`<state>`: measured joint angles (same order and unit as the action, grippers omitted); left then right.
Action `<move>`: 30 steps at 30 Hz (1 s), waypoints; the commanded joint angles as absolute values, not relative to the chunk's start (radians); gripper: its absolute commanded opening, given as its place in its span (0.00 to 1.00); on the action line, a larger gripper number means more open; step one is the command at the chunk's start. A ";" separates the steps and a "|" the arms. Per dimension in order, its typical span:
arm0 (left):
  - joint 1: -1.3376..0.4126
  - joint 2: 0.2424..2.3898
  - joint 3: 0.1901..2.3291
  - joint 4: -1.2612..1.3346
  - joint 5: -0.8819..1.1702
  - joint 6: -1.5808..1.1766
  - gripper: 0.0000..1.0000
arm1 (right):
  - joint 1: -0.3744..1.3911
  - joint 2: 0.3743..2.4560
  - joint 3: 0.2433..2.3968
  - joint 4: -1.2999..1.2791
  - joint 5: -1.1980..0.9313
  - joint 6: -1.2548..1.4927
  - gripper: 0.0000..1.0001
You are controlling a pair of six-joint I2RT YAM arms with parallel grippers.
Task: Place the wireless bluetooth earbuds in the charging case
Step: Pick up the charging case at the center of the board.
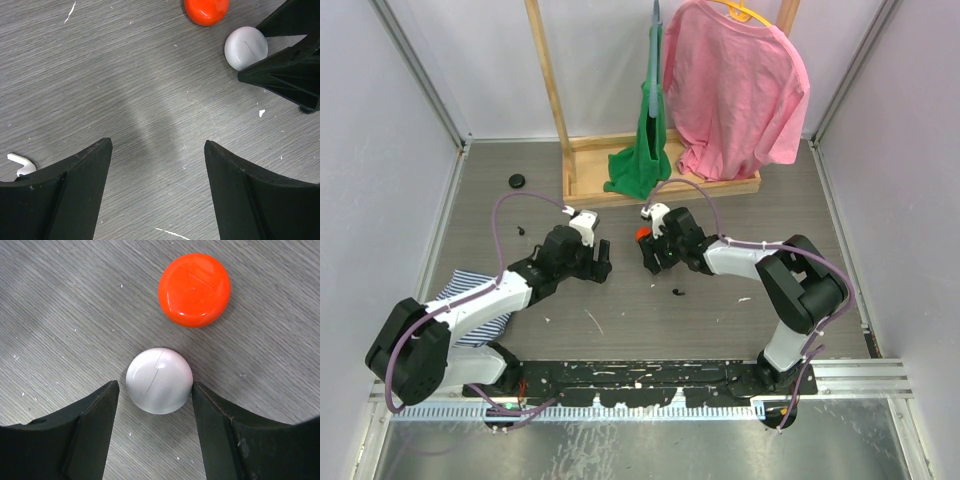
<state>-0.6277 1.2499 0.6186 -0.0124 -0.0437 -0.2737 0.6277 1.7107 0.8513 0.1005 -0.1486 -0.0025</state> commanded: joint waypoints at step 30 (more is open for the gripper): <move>-0.618 1.177 0.608 0.018 -0.095 -0.318 0.78 | 0.680 1.715 1.112 -0.198 -0.117 -0.051 0.74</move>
